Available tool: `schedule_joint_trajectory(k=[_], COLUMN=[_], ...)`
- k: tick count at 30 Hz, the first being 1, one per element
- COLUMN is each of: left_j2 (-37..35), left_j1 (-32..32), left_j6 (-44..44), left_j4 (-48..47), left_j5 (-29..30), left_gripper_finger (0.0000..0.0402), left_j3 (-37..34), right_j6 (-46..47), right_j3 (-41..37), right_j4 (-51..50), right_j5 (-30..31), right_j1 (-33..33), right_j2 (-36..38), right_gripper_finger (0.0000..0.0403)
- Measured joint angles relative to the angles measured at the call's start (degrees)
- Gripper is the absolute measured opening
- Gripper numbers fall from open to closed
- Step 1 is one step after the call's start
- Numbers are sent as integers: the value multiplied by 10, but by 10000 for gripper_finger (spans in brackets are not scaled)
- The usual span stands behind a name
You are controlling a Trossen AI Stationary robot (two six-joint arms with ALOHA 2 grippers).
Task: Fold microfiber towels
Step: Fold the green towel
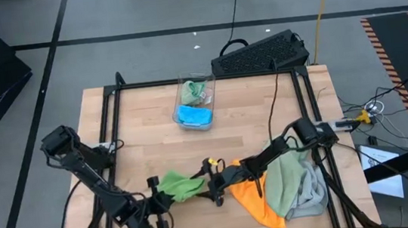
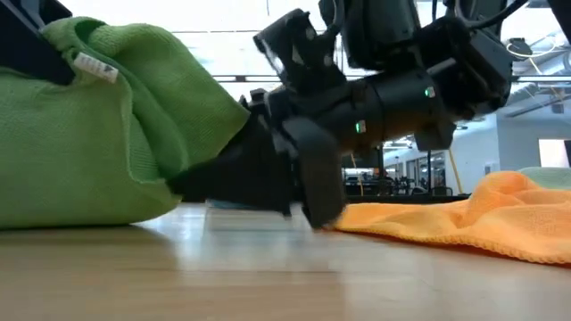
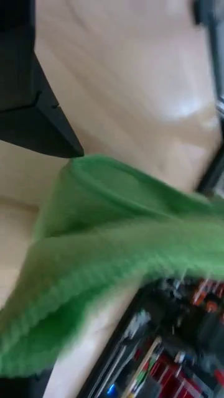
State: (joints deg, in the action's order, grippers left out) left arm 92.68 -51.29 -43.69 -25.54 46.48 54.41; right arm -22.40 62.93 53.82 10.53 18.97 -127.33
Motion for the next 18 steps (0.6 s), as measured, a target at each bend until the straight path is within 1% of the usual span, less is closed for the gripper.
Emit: schedule_joint_trajectory(k=[4, 5, 8, 11, 14, 16, 18], left_j2=[0, 0, 0, 0, 0, 0, 0], left_j1=[-9, -10, -14, -13, -13, -13, -12], left_j6=[3, 3, 3, 5, 13, 20, 24], left_j4=[-5, -7, -11, -11, -10, -9, -7], left_j5=[1, 2, 10, 28, 40, 55, 63], left_gripper_finger=[12, 9, 7, 17, 16, 9, 7], left_j3=[0, 0, 0, 0, 0, 0, 0], right_j6=[-54, -69, -104, -140, -143, -141, -129], right_j3=[5, 5, 5, 5, 6, 6, 6], right_j4=[-19, -20, -3, 16, 16, 16, 21], right_j5=[2, 14, 44, 44, 43, 30, 30], right_j1=[2, 4, 8, 9, 10, 12, 15], right_j2=[-5, -5, -5, -6, -6, -6, -7], right_gripper_finger=[333, 333, 333, 330, 313, 292, 267])
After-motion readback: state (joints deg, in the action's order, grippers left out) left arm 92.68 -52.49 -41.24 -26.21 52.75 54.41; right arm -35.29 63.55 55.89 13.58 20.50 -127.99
